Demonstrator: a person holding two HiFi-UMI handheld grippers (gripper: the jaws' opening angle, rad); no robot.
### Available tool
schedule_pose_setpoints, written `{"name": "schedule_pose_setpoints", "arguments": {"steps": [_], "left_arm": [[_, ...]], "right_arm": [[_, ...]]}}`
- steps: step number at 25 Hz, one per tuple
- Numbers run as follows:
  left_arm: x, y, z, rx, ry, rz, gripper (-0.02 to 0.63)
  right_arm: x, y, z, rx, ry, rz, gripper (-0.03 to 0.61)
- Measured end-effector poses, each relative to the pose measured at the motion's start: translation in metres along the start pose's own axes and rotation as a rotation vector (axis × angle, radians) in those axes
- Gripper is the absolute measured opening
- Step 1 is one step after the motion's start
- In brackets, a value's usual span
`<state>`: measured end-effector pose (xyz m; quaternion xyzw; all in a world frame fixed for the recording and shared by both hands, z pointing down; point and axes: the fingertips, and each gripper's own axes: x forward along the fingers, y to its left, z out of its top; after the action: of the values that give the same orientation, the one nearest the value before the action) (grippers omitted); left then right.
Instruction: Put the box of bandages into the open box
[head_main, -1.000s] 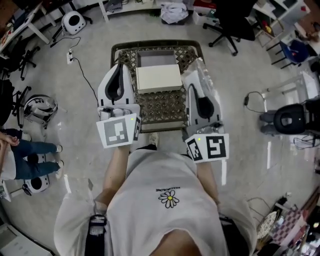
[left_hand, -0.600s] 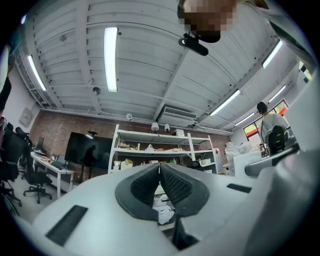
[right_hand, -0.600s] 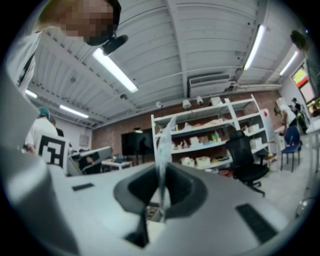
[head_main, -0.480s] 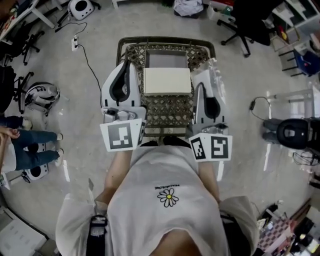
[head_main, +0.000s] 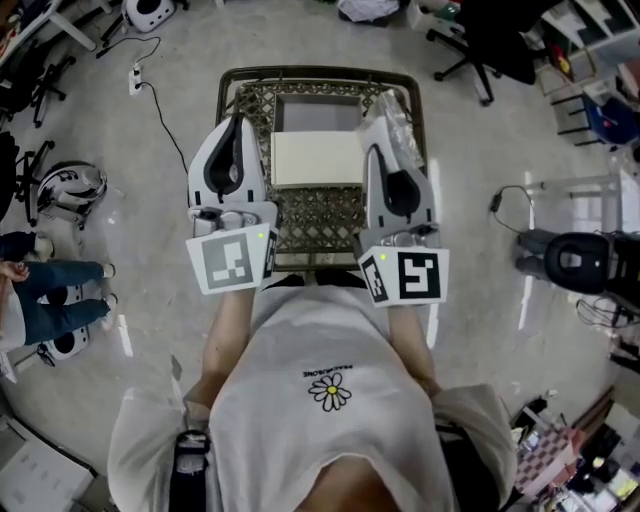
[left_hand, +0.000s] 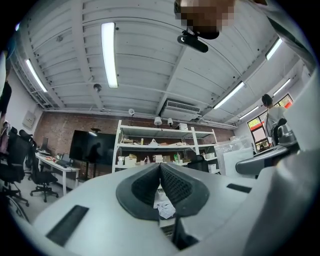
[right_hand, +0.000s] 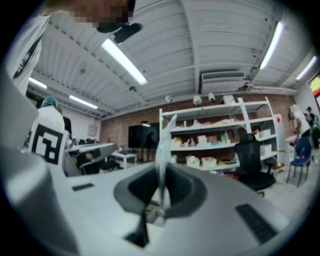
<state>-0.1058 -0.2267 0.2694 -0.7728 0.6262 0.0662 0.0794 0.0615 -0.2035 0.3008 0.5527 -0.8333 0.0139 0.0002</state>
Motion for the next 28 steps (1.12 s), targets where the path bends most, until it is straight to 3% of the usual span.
{"name": "schedule_pose_setpoints", "arguments": {"steps": [3, 7, 11, 18, 28], "left_arm": [[0.007, 0.004, -0.004, 0.006, 0.008, 0.001, 0.021], [0.015, 0.012, -0.016, 0.003, 0.046, 0.019, 0.021], [0.019, 0.024, -0.032, -0.012, 0.110, 0.058, 0.021], [0.027, 0.033, -0.059, -0.015, 0.138, 0.048, 0.020], [0.048, 0.054, -0.104, -0.016, 0.225, 0.090, 0.021]], "right_arm": [[0.017, 0.006, 0.004, -0.078, 0.034, 0.048, 0.046], [0.052, 0.017, -0.024, -0.223, 0.182, 0.122, 0.046], [0.091, 0.023, -0.067, -0.329, 0.305, 0.174, 0.046], [0.143, 0.011, -0.136, -0.719, 0.508, 0.224, 0.046], [0.183, 0.002, -0.252, -1.042, 0.725, 0.384, 0.046]]}}
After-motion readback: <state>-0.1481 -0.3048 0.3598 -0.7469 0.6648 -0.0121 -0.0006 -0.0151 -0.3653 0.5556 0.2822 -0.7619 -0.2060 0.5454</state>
